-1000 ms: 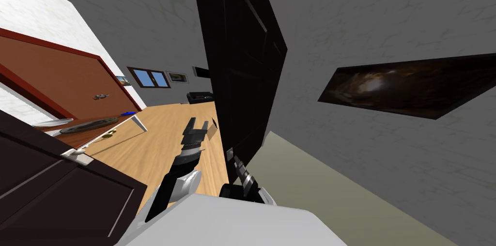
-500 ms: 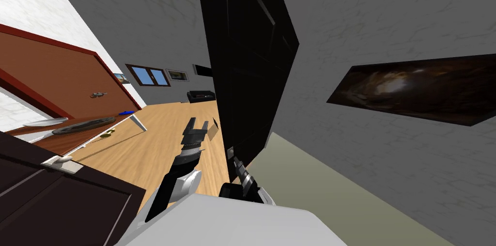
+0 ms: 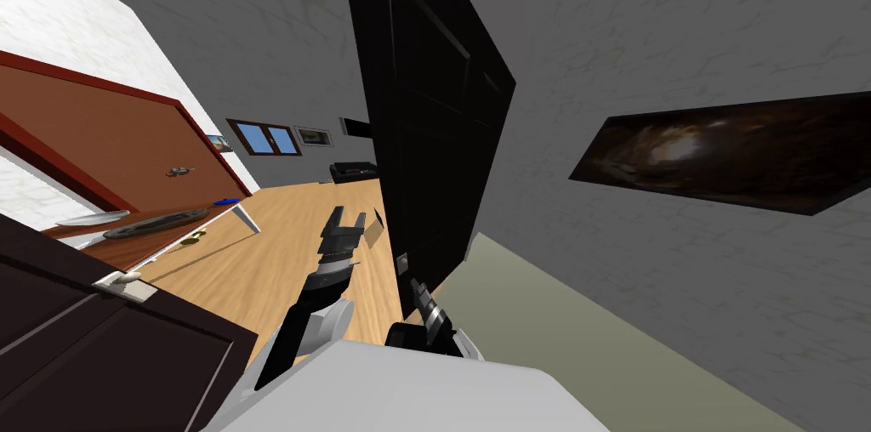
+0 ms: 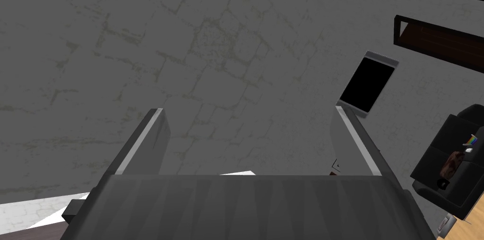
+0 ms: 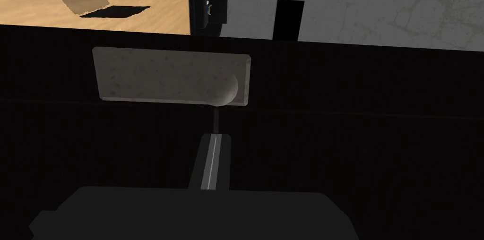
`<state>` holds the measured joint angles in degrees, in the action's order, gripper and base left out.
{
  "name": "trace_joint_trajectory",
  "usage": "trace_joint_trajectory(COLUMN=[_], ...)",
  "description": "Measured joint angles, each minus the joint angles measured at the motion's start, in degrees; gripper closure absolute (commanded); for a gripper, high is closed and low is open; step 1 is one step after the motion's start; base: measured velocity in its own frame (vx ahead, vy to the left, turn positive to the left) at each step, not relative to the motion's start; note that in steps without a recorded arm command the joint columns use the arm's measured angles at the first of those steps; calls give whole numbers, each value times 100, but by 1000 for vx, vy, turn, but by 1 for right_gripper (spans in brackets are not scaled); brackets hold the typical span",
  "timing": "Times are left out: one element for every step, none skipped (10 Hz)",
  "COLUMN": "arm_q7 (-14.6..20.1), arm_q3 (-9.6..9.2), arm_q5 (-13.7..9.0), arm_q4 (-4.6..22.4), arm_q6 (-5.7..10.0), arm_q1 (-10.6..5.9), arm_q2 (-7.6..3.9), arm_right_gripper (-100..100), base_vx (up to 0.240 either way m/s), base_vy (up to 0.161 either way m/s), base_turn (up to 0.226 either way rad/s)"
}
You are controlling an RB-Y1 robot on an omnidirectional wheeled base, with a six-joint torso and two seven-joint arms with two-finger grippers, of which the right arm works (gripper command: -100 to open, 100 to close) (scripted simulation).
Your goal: Push the door open
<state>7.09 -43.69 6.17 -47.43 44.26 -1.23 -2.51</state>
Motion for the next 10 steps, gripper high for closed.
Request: trace_joint_trajectory(arm_q7=[-34,-72,-112,-122,-124,-132,-137,-147,-154,-163], arm_q3=[95,200,289,298,315,337,351,371,389,414], arm_q5=[-30,-65,-92,-95,-97,-101,-103,-105,-108,-113], arm_q4=[32,89,48,41,55,85,80,82,98,144], arm_q6=[-17,-32,-82,-98,-109,-117,-135,-160,-177,-184], arm_q1=[-18,-52,-32,-27,-45,-70,-80,-95,-119,-156], arm_q2=[-22,-20,9,13,-17,-30,-38,-20,7,67], arm_right_gripper=[-100,-100,-100,-100,-100,-100,-100,-100,-100,-100], base_vx=[-180,-198,-94,71,123,147,179,163,159,138], base_vy=[27,54,28,71,135,151,158,152,135,117], base_turn=[-185,-121,-22,49,28,9,29,22,32,35])
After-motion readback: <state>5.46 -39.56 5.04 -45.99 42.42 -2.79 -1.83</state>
